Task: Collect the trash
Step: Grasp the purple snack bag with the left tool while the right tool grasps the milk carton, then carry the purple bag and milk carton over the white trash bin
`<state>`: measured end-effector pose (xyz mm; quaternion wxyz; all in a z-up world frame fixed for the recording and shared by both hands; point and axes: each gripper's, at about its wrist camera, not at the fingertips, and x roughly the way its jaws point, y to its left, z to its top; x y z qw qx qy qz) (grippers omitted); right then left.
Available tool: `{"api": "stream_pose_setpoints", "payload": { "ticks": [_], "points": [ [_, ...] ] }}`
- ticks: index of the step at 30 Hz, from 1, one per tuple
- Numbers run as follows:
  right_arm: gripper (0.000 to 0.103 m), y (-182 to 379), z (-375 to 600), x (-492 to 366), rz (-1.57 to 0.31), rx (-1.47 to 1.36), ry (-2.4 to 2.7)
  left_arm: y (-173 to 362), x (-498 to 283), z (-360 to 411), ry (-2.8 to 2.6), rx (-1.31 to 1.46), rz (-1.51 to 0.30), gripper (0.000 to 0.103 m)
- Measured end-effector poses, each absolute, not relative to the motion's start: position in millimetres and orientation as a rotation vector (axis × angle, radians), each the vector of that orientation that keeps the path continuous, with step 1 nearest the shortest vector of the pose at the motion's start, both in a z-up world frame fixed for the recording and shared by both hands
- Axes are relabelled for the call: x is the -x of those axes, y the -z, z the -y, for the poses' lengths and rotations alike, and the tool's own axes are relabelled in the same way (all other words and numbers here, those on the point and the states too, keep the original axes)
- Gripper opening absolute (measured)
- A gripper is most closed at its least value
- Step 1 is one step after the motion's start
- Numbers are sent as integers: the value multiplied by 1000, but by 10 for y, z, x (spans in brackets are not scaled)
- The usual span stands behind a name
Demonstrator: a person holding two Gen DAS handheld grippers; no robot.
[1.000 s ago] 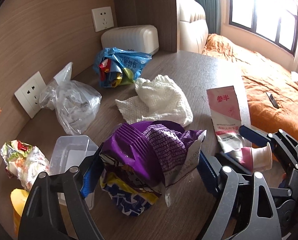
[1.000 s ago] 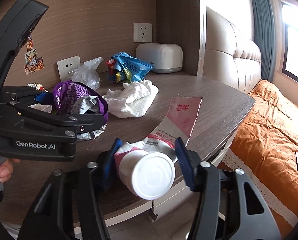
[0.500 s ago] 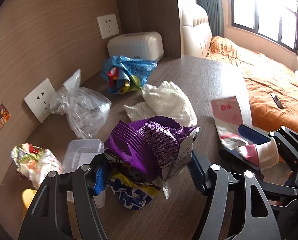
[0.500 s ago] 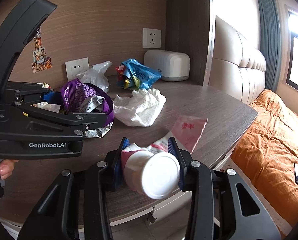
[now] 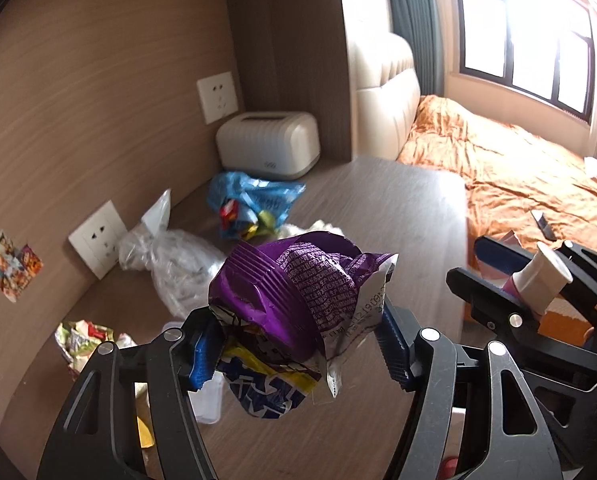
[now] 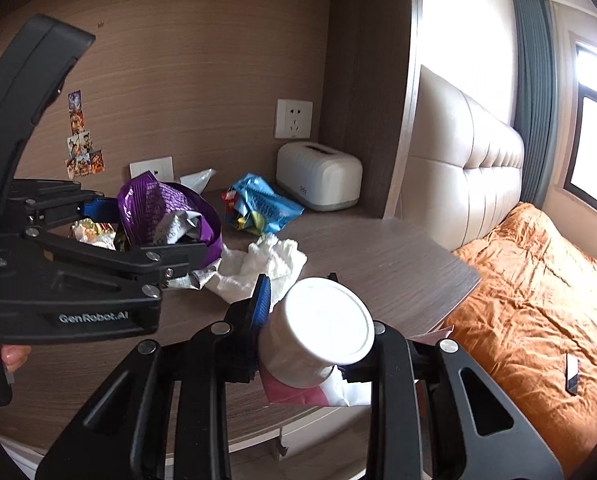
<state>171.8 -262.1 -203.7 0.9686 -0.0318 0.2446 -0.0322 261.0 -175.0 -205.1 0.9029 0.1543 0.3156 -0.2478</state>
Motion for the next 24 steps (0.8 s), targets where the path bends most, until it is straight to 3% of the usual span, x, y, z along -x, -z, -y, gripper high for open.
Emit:
{"api": "stream_pose_setpoints", "payload": {
  "ticks": [14, 24],
  "points": [
    [30, 1436, 3411, -964, -468, 76, 219, 1691, -2099, 2777, 690, -338, -607, 65],
    [30, 1627, 4080, -501, -522, 3, 319, 2044, -1757, 3582, 787, -401, -664, 65]
  ]
}}
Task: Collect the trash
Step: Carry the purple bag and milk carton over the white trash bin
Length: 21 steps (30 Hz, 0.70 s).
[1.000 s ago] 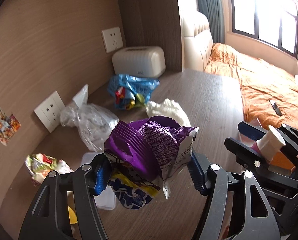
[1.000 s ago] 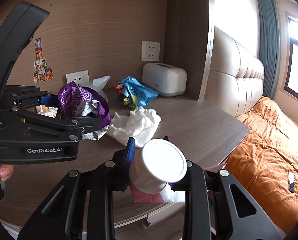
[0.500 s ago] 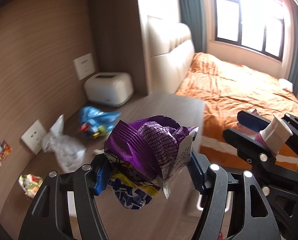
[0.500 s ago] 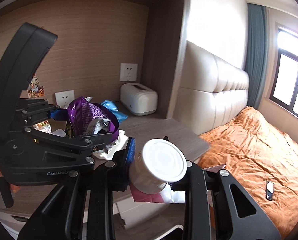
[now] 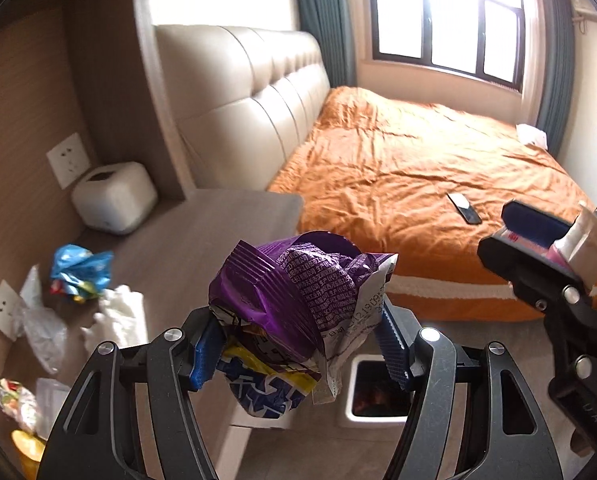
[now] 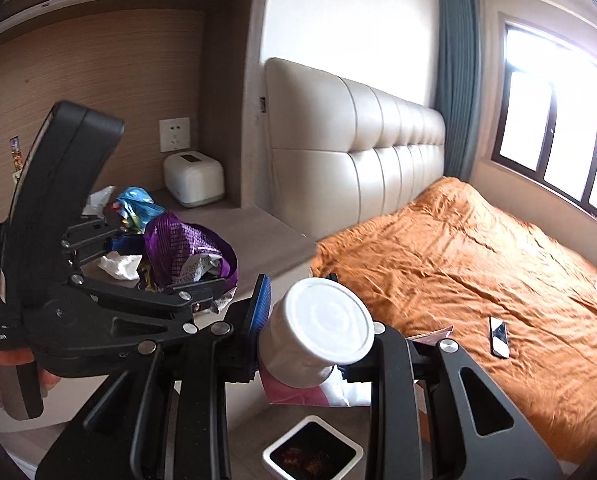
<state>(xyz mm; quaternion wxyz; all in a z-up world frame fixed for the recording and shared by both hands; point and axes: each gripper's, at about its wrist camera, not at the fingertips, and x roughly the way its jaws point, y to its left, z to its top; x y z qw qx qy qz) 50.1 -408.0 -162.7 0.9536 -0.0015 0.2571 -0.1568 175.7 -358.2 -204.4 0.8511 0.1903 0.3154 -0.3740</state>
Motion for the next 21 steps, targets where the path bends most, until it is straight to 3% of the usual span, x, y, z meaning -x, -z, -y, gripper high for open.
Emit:
{"api": "stream_pose_setpoints", "payload": {
  "ticks": [10, 21],
  "points": [
    [30, 2240, 4605, -453, -598, -97, 311, 3052, -1611, 4145, 843, -502, -800, 65],
    [30, 3655, 5056, -736, -680, -210, 220, 4871, -1589, 4496, 948, -539, -948, 65]
  ]
}}
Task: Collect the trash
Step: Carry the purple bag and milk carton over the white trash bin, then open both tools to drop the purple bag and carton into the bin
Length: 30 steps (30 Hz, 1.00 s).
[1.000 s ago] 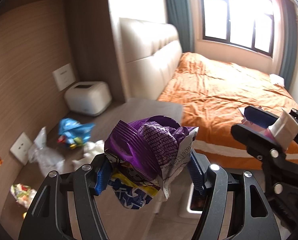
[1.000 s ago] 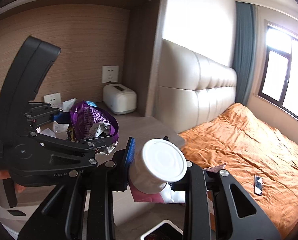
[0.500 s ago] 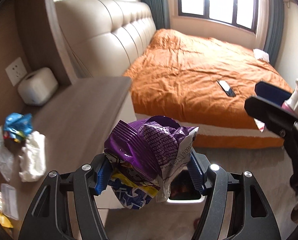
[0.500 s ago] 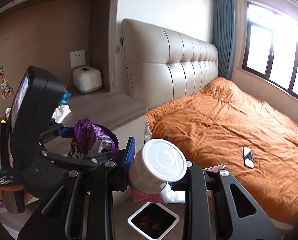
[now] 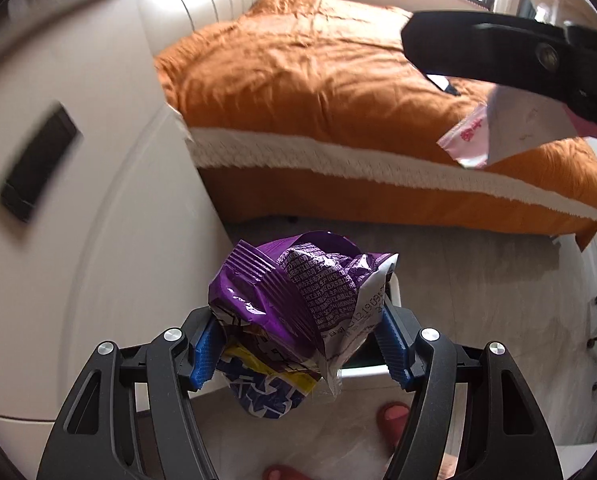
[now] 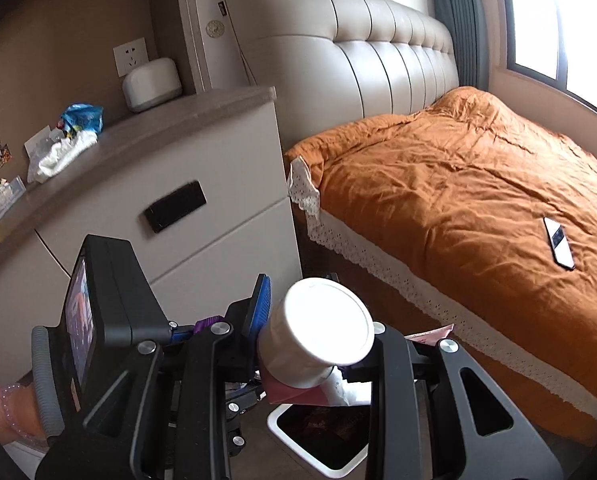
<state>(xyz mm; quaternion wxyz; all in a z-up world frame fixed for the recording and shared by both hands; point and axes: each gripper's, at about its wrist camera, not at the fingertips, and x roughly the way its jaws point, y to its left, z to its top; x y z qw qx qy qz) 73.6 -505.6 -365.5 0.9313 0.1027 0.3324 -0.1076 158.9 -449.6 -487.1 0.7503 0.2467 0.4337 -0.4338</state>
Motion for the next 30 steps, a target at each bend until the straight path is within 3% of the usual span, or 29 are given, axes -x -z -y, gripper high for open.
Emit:
{"api": "stream_pose_setpoints", "payload": {
  "ticks": [7, 14, 15, 16, 17, 18, 30],
  "points": [
    [30, 4749, 5272, -739, -757, -278, 179, 5841, -1569, 4679, 991, -531, -1002, 65],
    [32, 5480, 5380, -684, -769, -299, 129, 6572, -1544, 4829, 1045, -452, -1066, 68],
    [43, 5556, 5394, -684, -769, -296, 126, 6667, -1581, 4838, 1049, -421, -1089, 77],
    [81, 5677, 5413, -697, -787, -288, 130, 6740, -1621, 4818, 1045, -376, -1111, 98],
    [96, 5733, 5419, -698, -792, -276, 147, 6836, -1668, 4795, 1027, -330, -1124, 98],
    [100, 5784, 5427, -682, -768, -258, 168, 6883, -1684, 4782, 1015, -318, -1120, 98],
    [100, 5944, 5479, -694, -786, -237, 170, 7005, -1613, 4860, 1030, -351, -1100, 98]
  ]
}}
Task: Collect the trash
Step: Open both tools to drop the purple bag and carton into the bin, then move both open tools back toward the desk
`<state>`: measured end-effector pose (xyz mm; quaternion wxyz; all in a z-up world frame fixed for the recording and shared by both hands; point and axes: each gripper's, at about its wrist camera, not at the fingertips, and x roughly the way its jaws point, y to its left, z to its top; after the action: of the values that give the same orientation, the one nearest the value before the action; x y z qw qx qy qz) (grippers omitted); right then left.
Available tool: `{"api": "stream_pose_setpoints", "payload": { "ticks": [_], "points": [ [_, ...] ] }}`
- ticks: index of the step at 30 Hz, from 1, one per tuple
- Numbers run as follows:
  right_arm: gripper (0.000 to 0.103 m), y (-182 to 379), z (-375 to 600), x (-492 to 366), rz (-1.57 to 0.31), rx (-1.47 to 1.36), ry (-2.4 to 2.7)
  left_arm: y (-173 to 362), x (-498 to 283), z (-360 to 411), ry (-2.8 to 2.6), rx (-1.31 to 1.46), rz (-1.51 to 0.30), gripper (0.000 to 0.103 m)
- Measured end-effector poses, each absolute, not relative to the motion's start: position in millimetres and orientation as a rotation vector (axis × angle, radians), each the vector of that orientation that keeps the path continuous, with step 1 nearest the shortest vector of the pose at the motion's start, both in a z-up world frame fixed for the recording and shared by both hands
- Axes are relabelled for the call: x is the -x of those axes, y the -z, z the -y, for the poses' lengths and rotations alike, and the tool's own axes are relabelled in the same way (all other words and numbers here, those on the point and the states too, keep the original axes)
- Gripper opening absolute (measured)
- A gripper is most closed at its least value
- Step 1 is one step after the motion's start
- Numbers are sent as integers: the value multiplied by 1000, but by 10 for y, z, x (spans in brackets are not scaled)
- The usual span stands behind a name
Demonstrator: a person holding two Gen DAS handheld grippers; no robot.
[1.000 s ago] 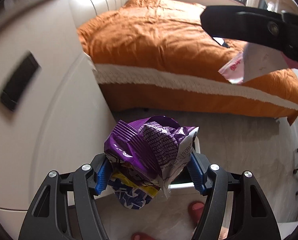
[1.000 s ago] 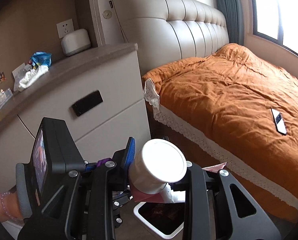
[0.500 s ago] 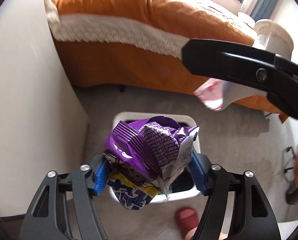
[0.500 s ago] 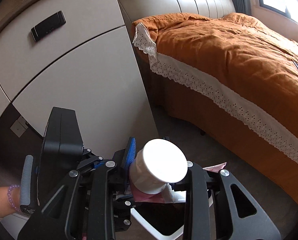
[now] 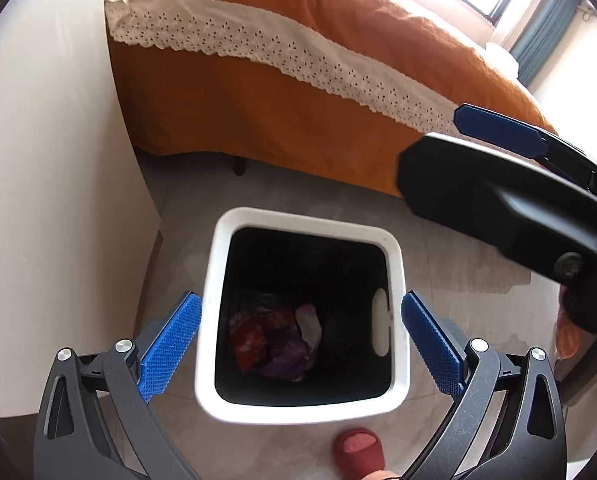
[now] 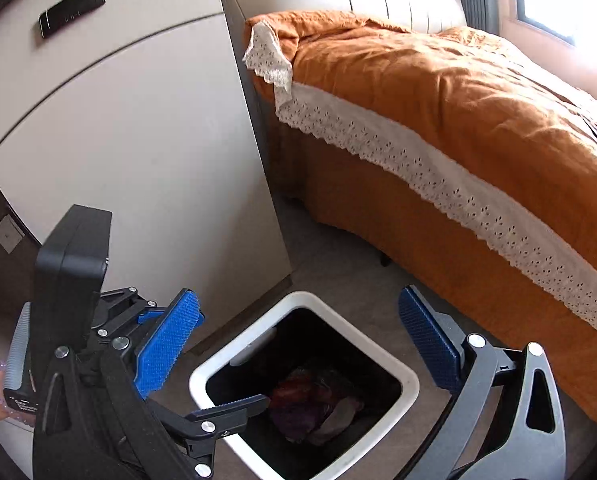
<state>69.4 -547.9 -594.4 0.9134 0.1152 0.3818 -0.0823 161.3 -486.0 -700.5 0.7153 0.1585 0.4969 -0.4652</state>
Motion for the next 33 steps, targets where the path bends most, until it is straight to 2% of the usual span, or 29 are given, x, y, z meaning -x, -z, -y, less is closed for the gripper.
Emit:
{"api": "stream_pose_setpoints", "payload": {
  "ticks": [6, 13, 25, 33],
  "points": [
    [100, 5655, 5473, -698, -783, -222, 189, 6693, -1635, 4828, 1025, -353, -1070, 98],
    [100, 4878, 5413, -652, -748, -197, 216, 5883, -1661, 4721, 1014, -332, -1001, 98],
    [100, 2982, 5011, -469, -565, -137, 219, 3702, -1624, 4045, 894, -246, -822, 98],
    [100, 1922, 4539, -515, -440, -98, 142, 2501, -1566, 3339, 757, -133, -727, 98]
  ]
}}
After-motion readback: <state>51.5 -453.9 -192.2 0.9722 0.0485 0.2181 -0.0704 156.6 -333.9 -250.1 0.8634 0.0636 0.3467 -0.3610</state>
